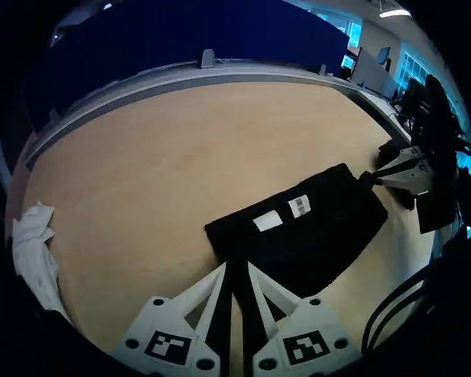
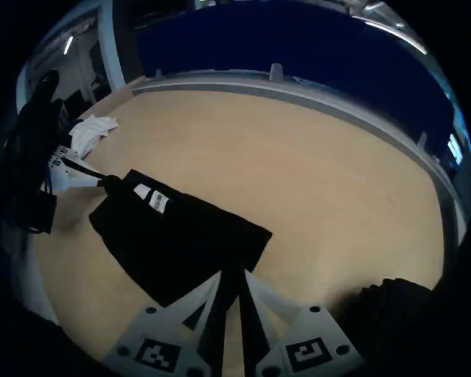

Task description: Fold towel

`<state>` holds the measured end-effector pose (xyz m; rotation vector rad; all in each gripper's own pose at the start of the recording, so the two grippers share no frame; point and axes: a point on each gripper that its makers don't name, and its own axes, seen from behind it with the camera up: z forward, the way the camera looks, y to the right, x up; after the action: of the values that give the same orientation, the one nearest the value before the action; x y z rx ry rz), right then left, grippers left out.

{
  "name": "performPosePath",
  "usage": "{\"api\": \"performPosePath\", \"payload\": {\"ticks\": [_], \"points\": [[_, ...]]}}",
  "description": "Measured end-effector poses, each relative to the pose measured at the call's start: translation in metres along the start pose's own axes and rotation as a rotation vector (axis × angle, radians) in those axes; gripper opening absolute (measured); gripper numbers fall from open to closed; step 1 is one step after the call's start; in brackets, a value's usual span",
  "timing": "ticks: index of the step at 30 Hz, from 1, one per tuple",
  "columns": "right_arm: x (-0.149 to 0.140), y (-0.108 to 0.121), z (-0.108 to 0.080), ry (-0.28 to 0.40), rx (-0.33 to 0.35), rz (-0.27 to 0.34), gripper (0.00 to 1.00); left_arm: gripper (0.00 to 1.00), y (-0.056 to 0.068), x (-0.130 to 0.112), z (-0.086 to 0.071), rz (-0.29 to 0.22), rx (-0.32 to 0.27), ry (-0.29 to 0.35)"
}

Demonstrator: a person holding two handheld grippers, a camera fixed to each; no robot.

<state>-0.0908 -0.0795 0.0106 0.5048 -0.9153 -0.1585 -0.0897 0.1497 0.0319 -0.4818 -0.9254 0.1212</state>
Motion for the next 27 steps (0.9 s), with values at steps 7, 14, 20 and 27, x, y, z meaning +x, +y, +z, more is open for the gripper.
{"api": "performPosePath", "payload": {"ticks": [7, 14, 20, 27], "points": [[-0.002, 0.008, 0.013, -0.012, -0.044, 0.042, 0.13, 0.11, -0.004, 0.004, 0.01, 0.012, 0.012, 0.009], [0.002, 0.014, 0.018, -0.003, -0.084, 0.057, 0.31, 0.28, -0.006, 0.008, 0.013, 0.04, 0.027, 0.02], [0.008, 0.019, 0.018, 0.011, -0.111, 0.049, 0.61, 0.6, -0.014, 0.01, 0.011, 0.034, 0.051, 0.024], [0.014, 0.028, 0.017, 0.026, -0.146, 0.052, 0.78, 0.81, -0.024, 0.017, 0.007, 0.026, 0.084, 0.048]]}}
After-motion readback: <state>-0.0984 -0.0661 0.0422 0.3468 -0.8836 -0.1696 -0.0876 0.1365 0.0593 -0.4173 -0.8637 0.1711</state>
